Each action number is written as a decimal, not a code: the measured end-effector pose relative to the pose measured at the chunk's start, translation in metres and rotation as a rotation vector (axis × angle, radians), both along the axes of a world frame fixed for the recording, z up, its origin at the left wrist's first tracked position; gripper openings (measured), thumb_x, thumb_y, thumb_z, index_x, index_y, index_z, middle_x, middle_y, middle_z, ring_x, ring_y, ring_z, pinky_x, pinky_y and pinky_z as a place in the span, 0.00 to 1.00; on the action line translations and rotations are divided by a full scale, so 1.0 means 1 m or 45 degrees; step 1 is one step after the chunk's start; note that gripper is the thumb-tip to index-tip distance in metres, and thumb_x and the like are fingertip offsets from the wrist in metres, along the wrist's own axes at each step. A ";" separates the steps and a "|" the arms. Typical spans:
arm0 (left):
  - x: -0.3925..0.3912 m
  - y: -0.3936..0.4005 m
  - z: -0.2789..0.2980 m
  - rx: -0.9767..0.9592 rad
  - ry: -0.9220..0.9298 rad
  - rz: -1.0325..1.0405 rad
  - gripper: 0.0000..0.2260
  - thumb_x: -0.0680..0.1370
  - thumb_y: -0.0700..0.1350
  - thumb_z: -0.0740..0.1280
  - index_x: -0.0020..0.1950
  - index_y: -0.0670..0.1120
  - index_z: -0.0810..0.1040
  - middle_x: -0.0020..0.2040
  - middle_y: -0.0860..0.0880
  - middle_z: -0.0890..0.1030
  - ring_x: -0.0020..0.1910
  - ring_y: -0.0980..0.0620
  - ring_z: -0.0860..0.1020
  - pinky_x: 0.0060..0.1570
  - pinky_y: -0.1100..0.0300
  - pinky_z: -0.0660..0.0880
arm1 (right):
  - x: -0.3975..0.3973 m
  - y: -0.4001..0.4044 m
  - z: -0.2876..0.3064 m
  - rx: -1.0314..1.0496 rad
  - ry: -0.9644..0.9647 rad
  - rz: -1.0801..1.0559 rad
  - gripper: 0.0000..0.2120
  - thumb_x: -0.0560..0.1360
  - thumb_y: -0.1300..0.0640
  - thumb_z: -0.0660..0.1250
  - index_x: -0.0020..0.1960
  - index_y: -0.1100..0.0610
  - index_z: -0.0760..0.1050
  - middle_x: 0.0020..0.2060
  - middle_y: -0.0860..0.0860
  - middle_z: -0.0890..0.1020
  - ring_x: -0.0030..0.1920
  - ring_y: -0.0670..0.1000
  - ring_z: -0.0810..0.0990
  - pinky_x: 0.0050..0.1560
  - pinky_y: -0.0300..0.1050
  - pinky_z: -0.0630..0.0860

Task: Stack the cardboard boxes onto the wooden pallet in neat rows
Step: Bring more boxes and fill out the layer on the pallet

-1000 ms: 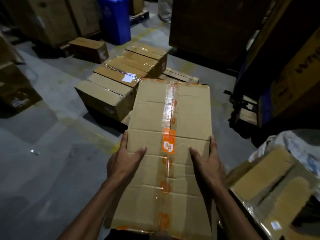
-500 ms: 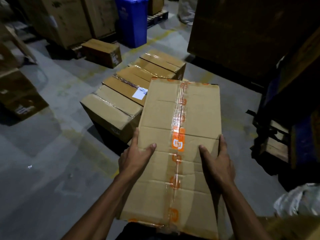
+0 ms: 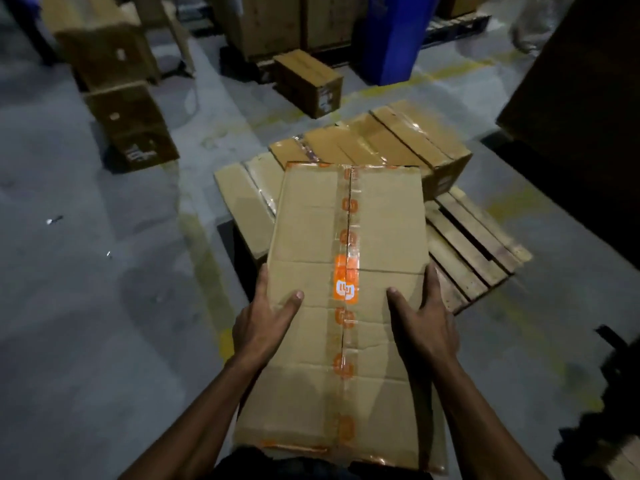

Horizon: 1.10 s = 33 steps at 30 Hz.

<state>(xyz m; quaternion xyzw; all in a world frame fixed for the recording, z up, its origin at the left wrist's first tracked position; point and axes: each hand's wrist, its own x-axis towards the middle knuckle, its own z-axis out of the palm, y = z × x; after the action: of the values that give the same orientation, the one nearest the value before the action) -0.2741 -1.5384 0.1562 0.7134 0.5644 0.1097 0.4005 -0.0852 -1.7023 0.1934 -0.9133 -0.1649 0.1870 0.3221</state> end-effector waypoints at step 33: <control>0.099 -0.066 -0.261 -0.235 0.335 0.627 0.35 0.75 0.63 0.68 0.78 0.56 0.56 0.74 0.50 0.68 0.66 0.41 0.74 0.62 0.45 0.71 | 0.148 0.061 -0.282 -0.297 0.115 0.710 0.39 0.76 0.35 0.64 0.80 0.45 0.52 0.74 0.50 0.71 0.69 0.59 0.73 0.66 0.61 0.69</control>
<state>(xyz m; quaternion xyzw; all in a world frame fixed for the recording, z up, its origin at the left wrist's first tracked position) -0.1754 -1.6043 -0.1043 0.5236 0.7753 0.0581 0.3484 0.0628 -1.6412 -0.0888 -0.8544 -0.3721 0.3262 0.1583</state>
